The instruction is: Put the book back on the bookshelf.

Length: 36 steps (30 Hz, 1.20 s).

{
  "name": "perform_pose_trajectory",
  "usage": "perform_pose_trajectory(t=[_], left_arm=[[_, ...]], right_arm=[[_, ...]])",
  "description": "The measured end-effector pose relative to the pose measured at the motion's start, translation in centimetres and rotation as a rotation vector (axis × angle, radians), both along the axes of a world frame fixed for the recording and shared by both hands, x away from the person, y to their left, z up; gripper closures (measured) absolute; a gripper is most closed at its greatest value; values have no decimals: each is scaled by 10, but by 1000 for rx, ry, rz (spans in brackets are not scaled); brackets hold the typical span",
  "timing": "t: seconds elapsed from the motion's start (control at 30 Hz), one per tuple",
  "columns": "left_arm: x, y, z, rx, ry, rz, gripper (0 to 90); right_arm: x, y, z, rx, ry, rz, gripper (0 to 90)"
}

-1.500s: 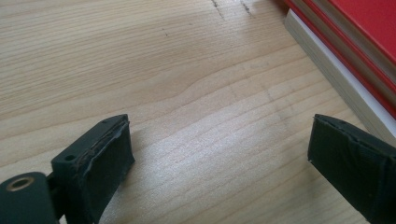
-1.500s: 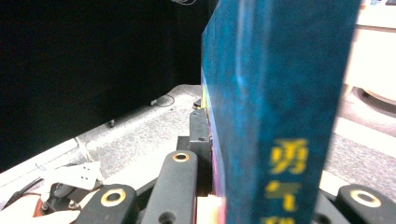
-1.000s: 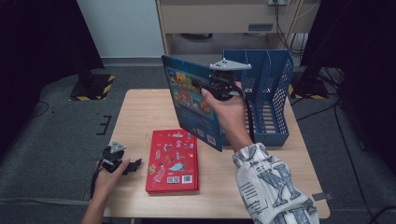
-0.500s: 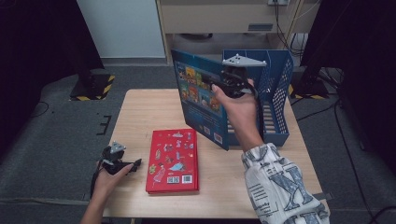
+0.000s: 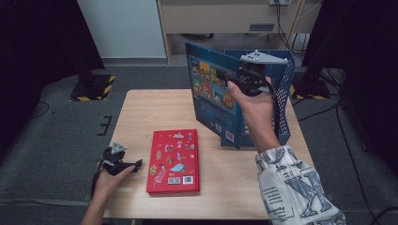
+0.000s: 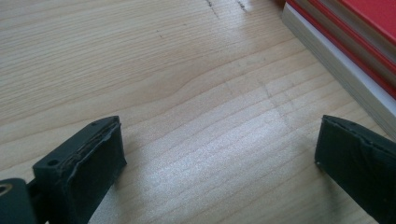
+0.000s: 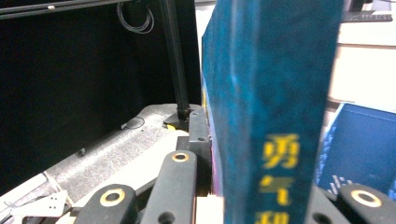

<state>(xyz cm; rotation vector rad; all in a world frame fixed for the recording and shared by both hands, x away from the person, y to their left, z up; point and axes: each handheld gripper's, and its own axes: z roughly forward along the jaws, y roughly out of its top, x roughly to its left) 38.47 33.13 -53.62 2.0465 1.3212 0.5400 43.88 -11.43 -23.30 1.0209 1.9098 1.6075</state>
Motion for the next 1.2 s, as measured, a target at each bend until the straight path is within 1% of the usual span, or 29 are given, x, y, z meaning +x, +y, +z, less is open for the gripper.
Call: perform_pose_trajectory(t=[0.03,0.07,0.13,0.2,0.23,0.3,0.5,0.53,0.57,0.6,0.63,0.73,0.8,0.83,0.93,0.97,1.0,1.03,1.1,1.17,1.2], left_arm=[[0,0,0,0,0,0,6],[0,0,0,0,0,0,5],[0,0,0,0,0,0,5],[0,0,0,0,0,0,5],[0,0,0,0,-1,0,5],[0,0,0,-1,-1,0,5],[0,0,0,0,-1,0,5],[0,0,0,0,-1,0,5],[0,0,0,0,-1,1,4],[0,0,0,0,-1,1,4],[0,0,0,0,-1,1,4],[0,0,0,-1,-2,2,4],[1,0,0,0,-1,2,2],[1,0,0,-1,-1,2,1],[1,0,0,-1,-1,2,0],[1,-1,0,-1,-1,3,0],[1,-1,0,-1,-1,3,0],[1,-1,0,-2,-1,4,0],[1,-1,0,-2,-1,4,0],[1,-1,0,-2,-1,4,0],[1,-1,0,-2,-1,4,0]], right_arm=[[-2,-5,2,5,-6,-13,817],[-2,-5,2,5,-6,-13,817],[-4,-13,5,11,-10,-24,818],[-5,-16,6,10,-11,-29,818],[-6,-22,7,11,-13,-37,817],[-7,-24,8,11,-12,-40,818],[-13,-44,10,-6,-8,-61,817],[-13,-44,10,-6,-8,-61,817],[-14,-50,11,-12,-10,-75,817],[-14,-50,11,-12,-10,-75,817],[-16,-56,12,-16,-12,-87,817],[-17,-64,12,-16,-18,-100,817],[-19,-72,13,-7,-14,-120,817],[-18,-78,12,-10,-9,-137,817],[-18,-82,12,-16,-9,-153,816],[-18,-84,11,-16,-12,-170,816],[-18,-84,11,-16,-12,-170,816],[-16,-85,9,-8,-10,-178,816],[-15,-85,9,-4,-7,-181,816],[-8,-81,5,-3,3,-198,817],[-8,-81,5,-3,3,-198,817]])
